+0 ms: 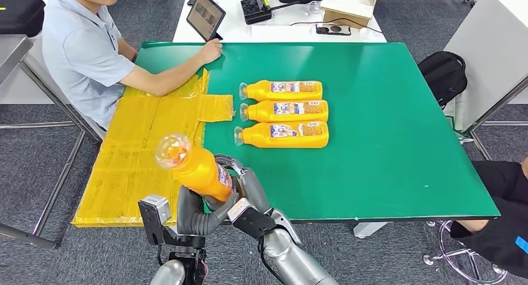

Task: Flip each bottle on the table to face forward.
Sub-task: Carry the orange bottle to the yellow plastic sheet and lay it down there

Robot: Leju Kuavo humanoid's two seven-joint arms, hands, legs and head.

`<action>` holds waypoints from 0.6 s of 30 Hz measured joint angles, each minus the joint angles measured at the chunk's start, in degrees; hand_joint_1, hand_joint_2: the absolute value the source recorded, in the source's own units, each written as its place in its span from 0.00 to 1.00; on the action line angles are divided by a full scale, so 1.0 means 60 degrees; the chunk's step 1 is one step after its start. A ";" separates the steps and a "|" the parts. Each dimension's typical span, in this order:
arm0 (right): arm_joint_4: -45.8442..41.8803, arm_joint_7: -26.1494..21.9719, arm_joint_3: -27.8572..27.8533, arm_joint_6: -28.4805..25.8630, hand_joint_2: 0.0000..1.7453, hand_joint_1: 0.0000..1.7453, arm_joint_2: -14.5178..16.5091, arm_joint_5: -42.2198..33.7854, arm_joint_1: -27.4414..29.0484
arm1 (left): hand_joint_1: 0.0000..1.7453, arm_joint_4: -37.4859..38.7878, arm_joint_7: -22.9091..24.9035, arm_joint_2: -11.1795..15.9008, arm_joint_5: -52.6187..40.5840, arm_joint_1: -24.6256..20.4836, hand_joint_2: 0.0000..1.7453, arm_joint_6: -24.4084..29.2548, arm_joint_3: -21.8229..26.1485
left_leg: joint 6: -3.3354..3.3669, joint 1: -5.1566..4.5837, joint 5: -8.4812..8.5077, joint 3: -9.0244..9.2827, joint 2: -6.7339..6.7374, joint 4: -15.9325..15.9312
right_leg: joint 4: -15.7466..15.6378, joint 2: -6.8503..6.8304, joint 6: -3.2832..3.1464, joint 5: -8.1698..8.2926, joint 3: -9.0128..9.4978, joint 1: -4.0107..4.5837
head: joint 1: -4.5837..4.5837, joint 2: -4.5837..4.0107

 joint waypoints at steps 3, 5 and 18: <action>0.0067 -0.0018 0.0054 0.0001 1.00 0.51 -0.0003 -0.0028 -0.0056 | 0.00 -0.0012 -0.0038 0.0000 0.0182 -0.0001 1.00 -0.0204 0.0076 | 0.0000 0.0000 0.0000 0.0000 0.0000 0.0000 | 0.0000 0.0000 0.0000 0.0000 0.0000 0.0000 | -0.0001 0.0000; 0.0108 -0.0026 0.0075 0.0003 1.00 0.54 -0.0003 -0.0047 -0.0082 | 0.00 -0.0021 -0.0045 0.0000 0.0218 -0.0001 1.00 -0.0249 0.0104 | 0.0000 0.0000 0.0000 0.0000 0.0000 0.0000 | 0.0000 0.0000 0.0000 0.0000 0.0000 0.0000 | 0.0000 0.0000; 0.0419 -0.0066 0.0280 0.0111 1.00 0.16 -0.0015 -0.0096 -0.0224 | 1.00 -0.0241 -0.0034 0.0000 0.0875 0.0016 1.00 -0.0965 0.0373 | 0.0000 0.0000 0.0000 0.0000 0.0000 0.0000 | 0.0000 0.0000 0.0000 0.0000 -0.0001 0.0000 | -0.0001 0.0000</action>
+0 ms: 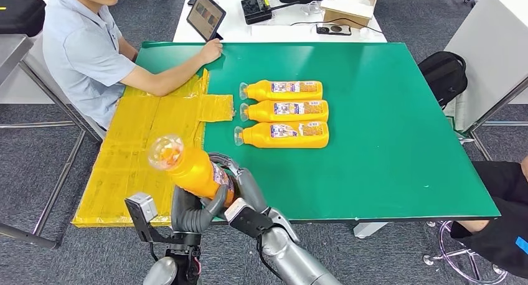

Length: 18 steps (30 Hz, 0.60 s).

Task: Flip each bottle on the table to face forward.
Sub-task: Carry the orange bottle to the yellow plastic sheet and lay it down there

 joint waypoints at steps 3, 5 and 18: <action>0.0149 0.0020 0.0091 0.0084 1.00 0.13 -0.0027 0.0109 -0.0017 | 1.00 -0.0045 0.0105 0.0003 0.0217 0.0013 1.00 -0.0310 0.0027 | 0.0000 0.0000 0.0000 0.0000 0.0001 0.0000 | 0.0000 0.0001 0.0000 0.0000 0.0000 0.0000 | 0.0001 0.0000; 0.0222 0.0027 0.0134 0.0105 1.00 0.09 -0.0050 0.0155 -0.0048 | 1.00 -0.0053 0.0159 0.0007 0.0311 0.0032 1.00 -0.0419 0.0049 | 0.0000 0.0000 0.0000 0.0000 0.0001 0.0000 | 0.0000 0.0001 0.0000 0.0000 -0.0001 0.0000 | 0.0002 0.0000; 0.0422 0.0083 0.0326 -0.0033 0.50 0.00 -0.0134 0.0515 -0.0082 | 1.00 -0.0054 0.0447 0.0080 0.0747 0.0262 1.00 -0.1303 0.0315 | 0.0000 0.0000 0.0000 -0.0001 0.0002 0.0000 | 0.0000 0.0001 0.0000 0.0000 -0.0003 0.0000 | 0.0002 0.0000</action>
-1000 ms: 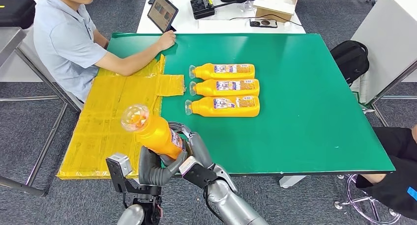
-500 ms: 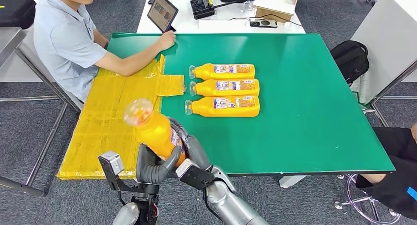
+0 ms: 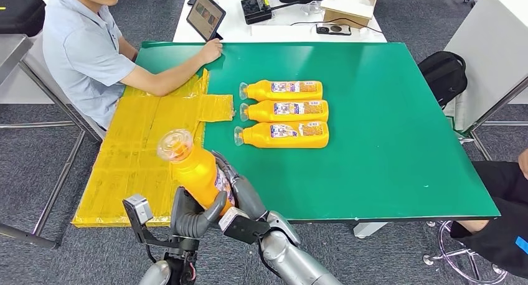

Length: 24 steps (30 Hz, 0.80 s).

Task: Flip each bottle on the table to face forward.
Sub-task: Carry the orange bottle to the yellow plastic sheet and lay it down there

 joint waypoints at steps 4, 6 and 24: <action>0.0002 -0.0049 -0.0015 -0.0025 1.00 0.00 -0.0015 -0.0033 0.0000 | 1.00 -0.0014 0.0290 0.0003 0.0336 0.0001 1.00 -0.0452 0.0119 | 0.0000 0.0000 0.0000 0.0000 0.0000 0.0000 | 0.0000 0.0000 0.0000 0.0000 0.0000 0.0000 | -0.0001 0.0000; 0.0001 -0.0075 -0.0036 -0.0065 1.00 0.00 -0.0025 -0.0047 0.0000 | 1.00 -0.0012 0.0453 0.0016 0.0488 -0.0001 1.00 -0.0702 0.0166 | 0.0000 0.0000 0.0000 0.0001 0.0000 0.0000 | 0.0000 0.0000 0.0000 0.0000 0.0000 0.0000 | -0.0001 0.0000; -0.0173 -0.0106 -0.0249 0.0004 1.00 0.00 -0.0102 -0.0296 -0.0083 | 0.87 0.0202 0.1654 -0.0017 0.3284 -0.0239 1.00 -0.1341 0.1097 | -0.0002 0.0001 0.0003 0.0002 0.0000 0.0000 | 0.0000 0.0000 0.0000 0.0001 0.0001 0.0000 | 0.0000 0.0000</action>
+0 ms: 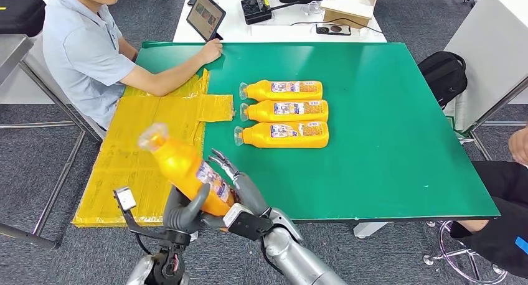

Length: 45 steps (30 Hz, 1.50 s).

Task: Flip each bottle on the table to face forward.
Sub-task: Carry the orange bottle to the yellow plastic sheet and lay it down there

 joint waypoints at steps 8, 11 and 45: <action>-0.0002 0.0000 -0.0136 0.0027 1.00 0.00 -0.0015 -0.0027 -0.0011 | 0.87 0.0127 0.0050 -0.0110 0.0190 -0.0212 1.00 -0.0071 0.0365 | 0.0000 0.0000 0.0000 -0.0001 0.0000 0.0000 | 0.0001 0.0000 0.0000 0.0000 0.0000 0.0000 | 0.0000 0.0000; -0.0004 0.0000 -0.0152 0.0030 1.00 0.00 -0.0027 -0.0030 -0.0012 | 0.89 0.0132 0.0050 -0.0125 0.0191 -0.0242 1.00 -0.0073 0.0427 | 0.0000 0.0000 -0.0001 -0.0001 0.0000 0.0000 | 0.0001 0.0000 0.0001 0.0000 -0.0001 0.0000 | 0.0000 0.0000; -0.3722 -0.0055 -0.1919 -0.1484 0.00 0.00 -0.1175 0.0512 0.1624 | 0.82 0.0187 -0.3415 0.0124 -0.5246 -0.1170 1.00 0.4484 0.2033 | 0.0000 -0.0001 0.0000 -0.0002 -0.0004 0.0001 | 0.0000 -0.0001 0.0002 0.0001 -0.0002 0.0000 | -0.0003 0.0000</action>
